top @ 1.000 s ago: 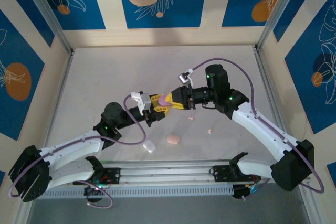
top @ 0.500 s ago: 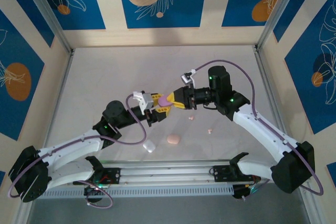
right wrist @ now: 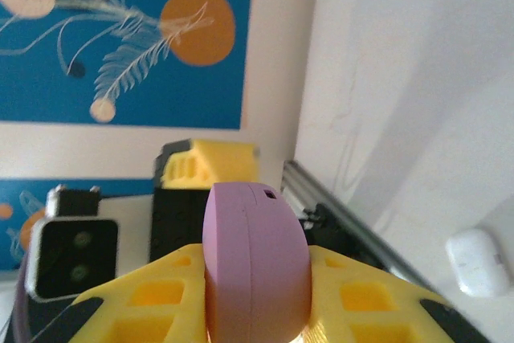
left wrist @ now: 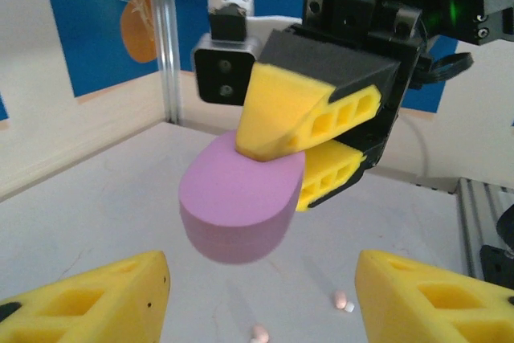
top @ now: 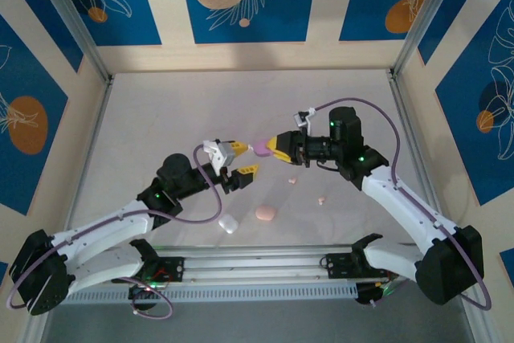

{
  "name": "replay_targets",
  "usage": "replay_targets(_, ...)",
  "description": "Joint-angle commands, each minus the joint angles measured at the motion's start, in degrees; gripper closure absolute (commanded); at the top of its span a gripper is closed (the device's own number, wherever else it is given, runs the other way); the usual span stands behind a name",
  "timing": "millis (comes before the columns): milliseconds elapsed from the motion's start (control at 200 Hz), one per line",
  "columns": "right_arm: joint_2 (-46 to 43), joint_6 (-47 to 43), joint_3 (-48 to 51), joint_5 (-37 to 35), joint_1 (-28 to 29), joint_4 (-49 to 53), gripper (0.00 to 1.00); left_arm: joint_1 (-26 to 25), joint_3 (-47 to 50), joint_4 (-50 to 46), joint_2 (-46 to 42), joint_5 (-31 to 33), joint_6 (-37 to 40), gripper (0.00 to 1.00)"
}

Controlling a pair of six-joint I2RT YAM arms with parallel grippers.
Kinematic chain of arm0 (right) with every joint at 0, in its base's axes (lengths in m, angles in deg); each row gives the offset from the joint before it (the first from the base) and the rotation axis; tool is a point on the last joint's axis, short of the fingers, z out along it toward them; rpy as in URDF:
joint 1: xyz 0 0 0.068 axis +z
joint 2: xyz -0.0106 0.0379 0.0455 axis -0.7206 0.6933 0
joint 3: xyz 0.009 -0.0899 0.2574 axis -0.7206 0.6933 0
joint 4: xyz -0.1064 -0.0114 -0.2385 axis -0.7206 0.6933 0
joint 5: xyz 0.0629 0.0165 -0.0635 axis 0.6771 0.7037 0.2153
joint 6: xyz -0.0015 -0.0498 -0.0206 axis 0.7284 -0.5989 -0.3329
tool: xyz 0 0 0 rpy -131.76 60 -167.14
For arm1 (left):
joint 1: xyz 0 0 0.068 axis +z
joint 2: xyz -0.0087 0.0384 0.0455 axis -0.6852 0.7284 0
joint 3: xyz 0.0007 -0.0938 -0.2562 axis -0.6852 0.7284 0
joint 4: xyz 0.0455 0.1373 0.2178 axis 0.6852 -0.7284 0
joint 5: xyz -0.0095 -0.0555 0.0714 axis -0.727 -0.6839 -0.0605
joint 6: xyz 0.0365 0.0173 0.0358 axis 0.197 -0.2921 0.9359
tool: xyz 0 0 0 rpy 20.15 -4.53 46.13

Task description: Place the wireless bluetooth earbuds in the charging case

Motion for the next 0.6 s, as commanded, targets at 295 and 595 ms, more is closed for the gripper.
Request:
replay_targets(295,12.83,-10.83,4.41,-13.52,-12.6,1.88,0.9,-0.06,-7.02,-29.0,-5.83,20.57,-6.59,0.31)
replay_targets(595,32.33,-15.72,-6.25,-13.26,-14.3,1.99,0.9,5.74,-11.79,-42.27,2.01,25.02,-15.97,0.13)
